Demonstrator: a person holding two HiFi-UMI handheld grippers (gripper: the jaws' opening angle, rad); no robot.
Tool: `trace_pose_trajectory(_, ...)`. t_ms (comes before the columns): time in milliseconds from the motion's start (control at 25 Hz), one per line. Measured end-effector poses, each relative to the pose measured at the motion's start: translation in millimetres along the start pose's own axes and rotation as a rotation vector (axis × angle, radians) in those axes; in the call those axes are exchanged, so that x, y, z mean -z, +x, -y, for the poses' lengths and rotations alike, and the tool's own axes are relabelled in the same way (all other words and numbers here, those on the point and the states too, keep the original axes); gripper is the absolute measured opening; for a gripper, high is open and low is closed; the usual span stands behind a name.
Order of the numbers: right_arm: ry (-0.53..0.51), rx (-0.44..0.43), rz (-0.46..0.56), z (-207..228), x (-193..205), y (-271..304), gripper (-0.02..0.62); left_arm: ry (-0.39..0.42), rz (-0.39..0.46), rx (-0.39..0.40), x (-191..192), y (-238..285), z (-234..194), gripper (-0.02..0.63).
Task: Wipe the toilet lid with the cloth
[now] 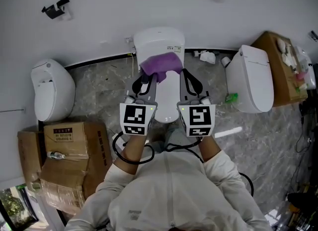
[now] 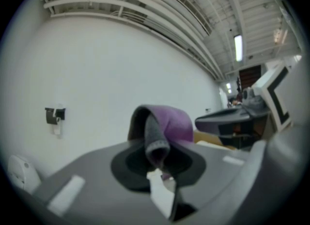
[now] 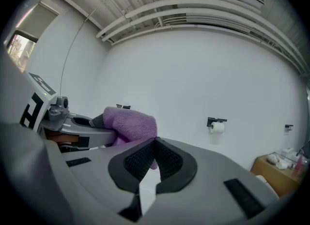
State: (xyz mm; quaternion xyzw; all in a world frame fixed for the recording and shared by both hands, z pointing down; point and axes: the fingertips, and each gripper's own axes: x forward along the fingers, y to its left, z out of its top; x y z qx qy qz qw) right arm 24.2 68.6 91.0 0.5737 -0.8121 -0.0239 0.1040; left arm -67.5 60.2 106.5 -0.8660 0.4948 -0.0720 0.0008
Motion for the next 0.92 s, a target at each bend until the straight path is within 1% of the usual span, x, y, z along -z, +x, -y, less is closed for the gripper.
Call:
trace_pose_trajectory(160,0.008,-0.005,0.012,-6.2,-4.6,-7.3,0.014,0.000,0.008,-0.001,-3.0,-8.2,0.5,0.049)
trace_pose_trajectory(400,-0.009,0.010,0.014,-11.3,-5.2,-16.5,0.014,-0.011,0.028,0.028,-5.8,-11.9,4.8,0.049)
trace_pose_trajectory(640,-0.007,0.045,0.017,-2.0,-4.4,-31.9,0.014,-0.003,0.037,0.063,-14.7,-10.3,17.2,0.049)
trace_pose_trajectory(920,-0.027,0.063,0.018,4.8,-7.5,-30.3,0.014,-0.005,0.044,0.081,-16.8,-8.5,21.0,0.049)
